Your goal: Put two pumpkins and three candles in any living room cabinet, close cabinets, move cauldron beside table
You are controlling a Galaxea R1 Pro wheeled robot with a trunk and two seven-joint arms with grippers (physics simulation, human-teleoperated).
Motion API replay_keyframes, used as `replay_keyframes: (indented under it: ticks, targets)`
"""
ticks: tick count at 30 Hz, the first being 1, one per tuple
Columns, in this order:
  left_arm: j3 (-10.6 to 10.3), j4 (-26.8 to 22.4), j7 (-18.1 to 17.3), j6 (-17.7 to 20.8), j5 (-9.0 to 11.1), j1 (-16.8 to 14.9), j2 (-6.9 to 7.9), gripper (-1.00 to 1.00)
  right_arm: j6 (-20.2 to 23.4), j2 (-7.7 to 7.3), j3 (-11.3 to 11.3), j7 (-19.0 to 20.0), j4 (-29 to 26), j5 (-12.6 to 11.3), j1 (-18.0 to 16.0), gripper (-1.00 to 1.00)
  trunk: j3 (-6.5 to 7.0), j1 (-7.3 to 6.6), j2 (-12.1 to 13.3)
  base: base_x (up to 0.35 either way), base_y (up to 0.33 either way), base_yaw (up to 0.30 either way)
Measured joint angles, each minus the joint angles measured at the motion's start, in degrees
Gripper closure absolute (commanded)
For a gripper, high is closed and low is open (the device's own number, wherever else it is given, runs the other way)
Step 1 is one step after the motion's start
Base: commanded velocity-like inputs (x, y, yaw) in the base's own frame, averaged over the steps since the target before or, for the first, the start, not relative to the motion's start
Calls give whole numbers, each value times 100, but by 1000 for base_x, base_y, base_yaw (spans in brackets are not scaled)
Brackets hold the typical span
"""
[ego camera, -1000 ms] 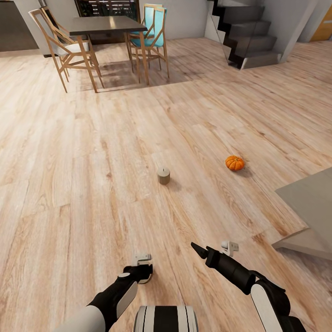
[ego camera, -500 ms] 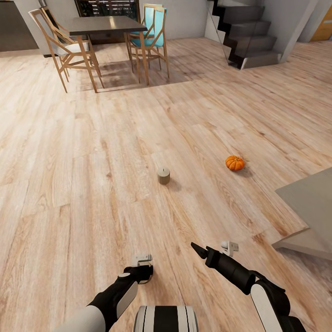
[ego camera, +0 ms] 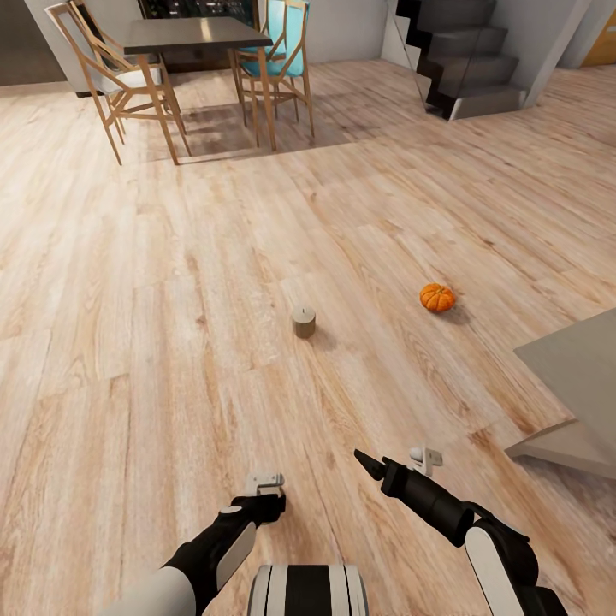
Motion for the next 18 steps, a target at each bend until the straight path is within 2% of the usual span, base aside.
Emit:
replay_keyframes:
  ticks: [12,13,18]
  targets:
    - [-2,-3,-7,7,6,6,2,-100,1,1,0,0,0,0,0,-100,0,0,0,0,0,0]
    - [-2,-3,-8,7,6,6,2,100,1,1,0,0,0,0,0,-100,0,0,0,0,0,0]
    - [-2,-2,-8,4,6,7,2,100,1,2,0,0,0,0,0,-100,0,0,0,0,0,0]
